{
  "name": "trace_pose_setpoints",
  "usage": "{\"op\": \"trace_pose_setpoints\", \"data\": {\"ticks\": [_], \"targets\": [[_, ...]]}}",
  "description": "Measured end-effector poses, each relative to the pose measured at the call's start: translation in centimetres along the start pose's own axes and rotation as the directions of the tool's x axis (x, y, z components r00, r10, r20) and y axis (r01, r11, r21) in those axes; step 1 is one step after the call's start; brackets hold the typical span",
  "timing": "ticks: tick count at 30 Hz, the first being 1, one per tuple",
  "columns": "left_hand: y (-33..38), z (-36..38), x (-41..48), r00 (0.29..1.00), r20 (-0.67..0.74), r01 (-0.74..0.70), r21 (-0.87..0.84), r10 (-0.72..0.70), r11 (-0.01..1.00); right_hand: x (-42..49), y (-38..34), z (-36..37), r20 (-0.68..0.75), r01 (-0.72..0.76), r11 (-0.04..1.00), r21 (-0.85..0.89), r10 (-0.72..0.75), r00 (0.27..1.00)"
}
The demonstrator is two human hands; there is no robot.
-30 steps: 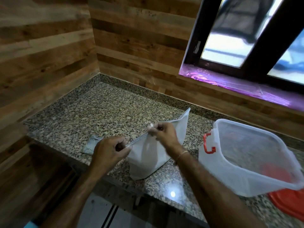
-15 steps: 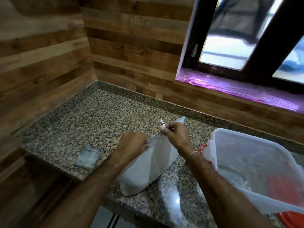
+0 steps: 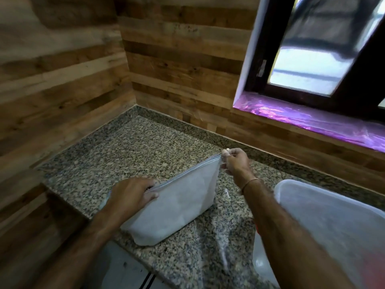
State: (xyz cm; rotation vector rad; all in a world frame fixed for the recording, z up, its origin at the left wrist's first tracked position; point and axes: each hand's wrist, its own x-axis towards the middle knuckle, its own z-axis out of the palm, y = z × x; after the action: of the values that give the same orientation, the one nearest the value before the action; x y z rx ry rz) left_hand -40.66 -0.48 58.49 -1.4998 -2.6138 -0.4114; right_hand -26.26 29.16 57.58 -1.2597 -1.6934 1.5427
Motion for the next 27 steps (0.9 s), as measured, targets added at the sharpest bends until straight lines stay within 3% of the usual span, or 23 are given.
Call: {"op": "trace_pose_setpoints", "data": {"ticks": [4, 6, 9, 11, 17, 20, 23, 27], "targets": [[-3.5, -0.3, -3.6, 0.976, 0.082, 0.212, -0.109, -0.203, 0.971, 0.3, 0.4, 0.1, 0.286, -0.046, 0.998, 0.034, 0.034, 0.958], [-5.0, -0.2, -5.5, 0.953, 0.135, 0.299, -0.293, -0.271, 0.908, 0.5, 0.4, 0.1, 0.342, -0.058, 0.998, 0.01, 0.051, 0.938], [-5.4, 0.0, -7.8, 0.916, 0.155, 0.368, -0.692, -0.37, 0.622, 0.8, 0.6, 0.5, 0.399, -0.075, 0.997, -0.035, 0.083, 0.913], [-4.3, 0.3, -9.0, 0.893, 0.13, 0.355, -0.791, -0.431, 0.498, 1.0, 1.1, 0.8, 0.42, -0.114, 0.993, -0.031, 0.117, 0.9], [-3.3, 3.2, -10.4, 0.792, 0.123, 0.371, -0.874, -0.598, 0.312, 0.0, 2.4, 1.5, 0.409, -0.113, 0.993, -0.039, 0.119, 0.905], [-3.4, 4.5, -10.4, 0.712, 0.115, 0.4, -0.877, -0.692, 0.265, -0.6, 2.3, 2.0, 0.299, -0.116, 0.992, 0.043, 0.099, 0.949], [-3.7, 4.5, -9.7, 0.648, 0.098, 0.393, -0.892, -0.755, 0.222, -0.8, 2.1, 2.1, 0.289, -0.186, 0.973, 0.135, 0.141, 0.947], [-3.8, 4.3, -8.7, 0.631, 0.136, 0.336, -0.935, -0.763, 0.111, -0.8, 3.1, 1.6, 0.303, -0.243, 0.952, 0.188, 0.179, 0.936]]}}
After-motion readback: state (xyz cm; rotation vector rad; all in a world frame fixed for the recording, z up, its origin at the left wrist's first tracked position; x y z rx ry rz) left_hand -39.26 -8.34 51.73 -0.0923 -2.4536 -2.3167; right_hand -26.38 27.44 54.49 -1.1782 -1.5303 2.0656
